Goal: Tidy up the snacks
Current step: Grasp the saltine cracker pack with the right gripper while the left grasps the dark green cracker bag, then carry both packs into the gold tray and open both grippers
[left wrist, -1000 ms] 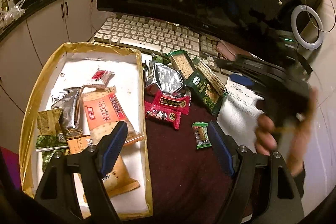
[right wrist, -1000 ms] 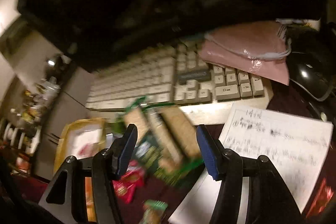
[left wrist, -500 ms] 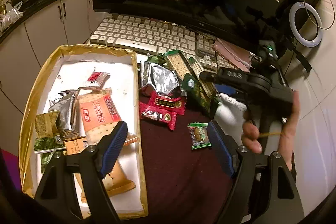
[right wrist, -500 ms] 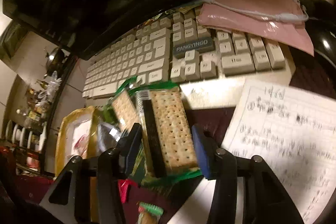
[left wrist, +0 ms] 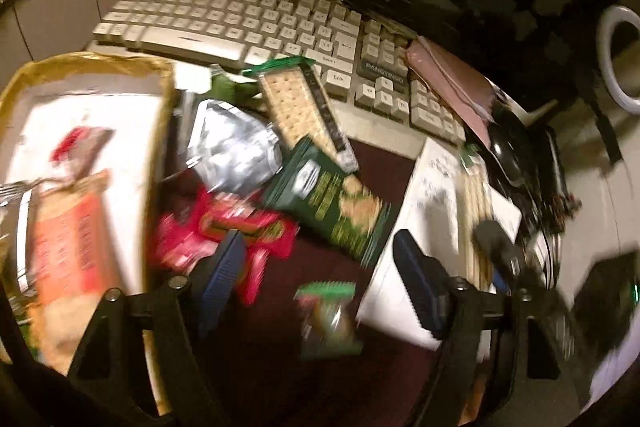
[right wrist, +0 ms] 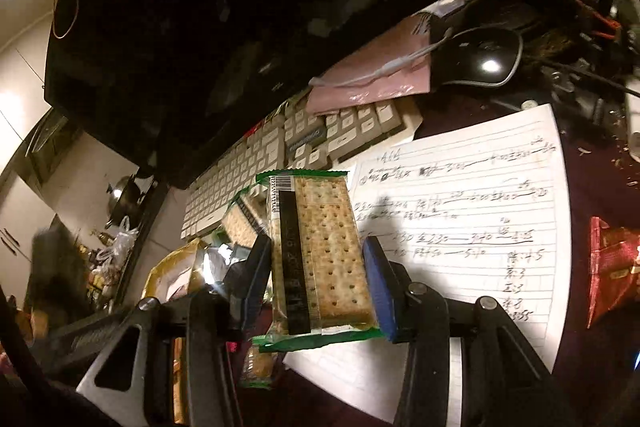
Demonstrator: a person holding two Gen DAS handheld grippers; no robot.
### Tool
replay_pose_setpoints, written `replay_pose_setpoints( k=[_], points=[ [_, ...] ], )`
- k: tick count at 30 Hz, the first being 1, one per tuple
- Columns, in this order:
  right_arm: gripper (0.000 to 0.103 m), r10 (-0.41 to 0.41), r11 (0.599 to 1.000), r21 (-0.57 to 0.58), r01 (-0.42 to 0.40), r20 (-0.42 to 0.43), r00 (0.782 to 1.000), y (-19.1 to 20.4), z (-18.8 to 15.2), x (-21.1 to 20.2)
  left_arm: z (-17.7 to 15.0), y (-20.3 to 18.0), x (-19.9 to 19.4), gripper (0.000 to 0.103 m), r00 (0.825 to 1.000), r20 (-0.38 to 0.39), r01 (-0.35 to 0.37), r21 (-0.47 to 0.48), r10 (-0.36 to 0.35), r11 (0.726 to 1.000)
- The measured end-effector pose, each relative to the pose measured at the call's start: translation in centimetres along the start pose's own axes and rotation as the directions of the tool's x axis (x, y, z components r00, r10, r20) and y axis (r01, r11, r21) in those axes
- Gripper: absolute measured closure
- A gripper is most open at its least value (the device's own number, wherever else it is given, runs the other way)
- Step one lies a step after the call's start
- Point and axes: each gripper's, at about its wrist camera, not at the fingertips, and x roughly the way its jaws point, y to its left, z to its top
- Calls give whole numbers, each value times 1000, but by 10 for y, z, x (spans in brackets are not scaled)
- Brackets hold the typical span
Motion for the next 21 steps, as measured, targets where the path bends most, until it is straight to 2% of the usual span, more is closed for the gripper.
replay_pose_setpoints(
  k=[2, 6, 10, 14, 16, 18, 19, 20, 21],
  points=[
    [57, 10, 1000, 2, -10, 3, 1000, -2, 0, 2, 4, -5, 11, 31, 1000, -9, -22, -4, 22, 1000],
    [57, 22, 1000, 8, -22, 10, 1000, -5, 1, 1, 3, -10, 19, 32, 999, -34, 1, -38, -2, 999],
    [57, 37, 999, 9, -37, 27, 999, -8, 1, -6, 11, -12, 39, 33, 997, -69, -31, -86, 26, 996],
    [57, 36, 999, -2, -36, 45, 998, -7, -1, -10, 25, -17, 47, 32, 996, -37, -84, -113, 81, 990],
    [57, 24, 1000, -3, -24, 57, 998, -7, -1, -11, 27, -21, 51, 32, 992, -25, -126, -98, 124, 987],
    [57, 14, 1000, -9, -13, 65, 998, -6, -2, -12, 26, -28, 54, 44, 986, -12, -169, -66, 169, 983],
    [57, 9, 1000, -11, -8, 70, 997, -6, -2, -13, 25, -31, 54, 54, 983, -3, -181, -50, 182, 982],
    [57, 4, 1000, -15, -3, 74, 997, -6, -2, -13, 22, -31, 53, 62, 987, -1, -163, -43, 163, 986],
    [57, 0, 1000, -17, 2, 79, 997, -5, -2, -13, 19, -31, 53, 65, 990, -13, -143, -42, 143, 989]
  ],
)
